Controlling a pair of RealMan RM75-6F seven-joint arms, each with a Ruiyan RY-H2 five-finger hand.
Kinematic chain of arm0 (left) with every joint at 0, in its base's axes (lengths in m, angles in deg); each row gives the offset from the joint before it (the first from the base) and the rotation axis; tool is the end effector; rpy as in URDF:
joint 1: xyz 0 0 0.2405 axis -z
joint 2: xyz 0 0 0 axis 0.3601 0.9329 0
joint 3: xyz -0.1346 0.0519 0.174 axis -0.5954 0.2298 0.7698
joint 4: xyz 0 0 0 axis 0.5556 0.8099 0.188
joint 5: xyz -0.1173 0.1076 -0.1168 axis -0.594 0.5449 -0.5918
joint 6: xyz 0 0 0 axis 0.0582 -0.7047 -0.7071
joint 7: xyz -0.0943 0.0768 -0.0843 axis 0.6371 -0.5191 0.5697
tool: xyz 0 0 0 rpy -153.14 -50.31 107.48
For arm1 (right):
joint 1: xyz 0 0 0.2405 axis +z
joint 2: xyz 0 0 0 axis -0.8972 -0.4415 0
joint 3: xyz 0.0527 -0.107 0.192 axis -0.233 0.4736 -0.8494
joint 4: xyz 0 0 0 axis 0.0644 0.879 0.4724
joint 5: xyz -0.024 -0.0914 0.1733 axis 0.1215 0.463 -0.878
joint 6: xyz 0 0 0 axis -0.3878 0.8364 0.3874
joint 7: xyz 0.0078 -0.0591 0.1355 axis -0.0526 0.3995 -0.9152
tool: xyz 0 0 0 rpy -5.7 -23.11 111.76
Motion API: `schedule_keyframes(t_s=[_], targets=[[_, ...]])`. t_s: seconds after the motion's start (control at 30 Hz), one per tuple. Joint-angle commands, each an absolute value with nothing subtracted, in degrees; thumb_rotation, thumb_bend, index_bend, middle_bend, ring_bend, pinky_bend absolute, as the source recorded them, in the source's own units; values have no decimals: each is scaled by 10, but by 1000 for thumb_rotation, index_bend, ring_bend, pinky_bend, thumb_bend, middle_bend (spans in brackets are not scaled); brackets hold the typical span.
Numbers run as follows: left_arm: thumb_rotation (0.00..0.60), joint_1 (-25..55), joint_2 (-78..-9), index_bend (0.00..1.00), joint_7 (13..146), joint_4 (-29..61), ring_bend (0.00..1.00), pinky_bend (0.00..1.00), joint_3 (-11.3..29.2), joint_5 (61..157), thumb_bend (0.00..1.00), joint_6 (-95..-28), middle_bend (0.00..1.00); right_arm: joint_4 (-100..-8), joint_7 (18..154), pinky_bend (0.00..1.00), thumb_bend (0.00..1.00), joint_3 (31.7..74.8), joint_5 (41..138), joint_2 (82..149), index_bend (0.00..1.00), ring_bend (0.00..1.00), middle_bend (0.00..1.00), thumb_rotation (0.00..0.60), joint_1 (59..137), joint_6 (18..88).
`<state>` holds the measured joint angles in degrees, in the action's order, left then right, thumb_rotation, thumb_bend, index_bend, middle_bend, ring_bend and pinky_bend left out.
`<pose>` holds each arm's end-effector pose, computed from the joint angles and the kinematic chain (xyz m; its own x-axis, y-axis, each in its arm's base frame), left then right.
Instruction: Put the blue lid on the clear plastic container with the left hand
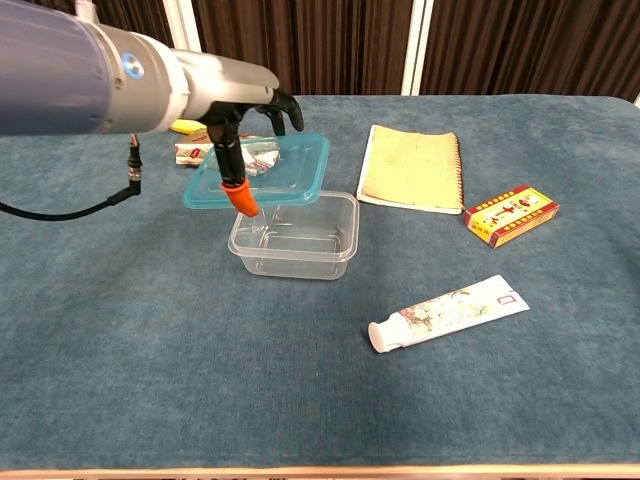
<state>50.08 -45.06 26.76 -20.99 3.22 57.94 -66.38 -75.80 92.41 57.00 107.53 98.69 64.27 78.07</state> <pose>-0.0087 0.3078 0.0000 0.5823 0.3954 0.7103 0.8121 -0.3240 -0.4854 -0.2801 -0.1703 0.1612 0.3715 0.0834 0.9247 -0.9224 0.1469 0.3573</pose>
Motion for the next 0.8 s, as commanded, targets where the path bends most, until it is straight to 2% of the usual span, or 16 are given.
schedule_keyframes(t_s=[0.03,0.8], targets=[[600,511,-466,135,259,-192,0,0,33,579,220,-653,265,-758,924,0,274,570,1075,987,95,35,14,600,643,780],[600,534,-534,134,247,-108,0,0,43,584,215,-630,263,-761,918,0,275,567,1069,984,95,35,14,600,642,777]])
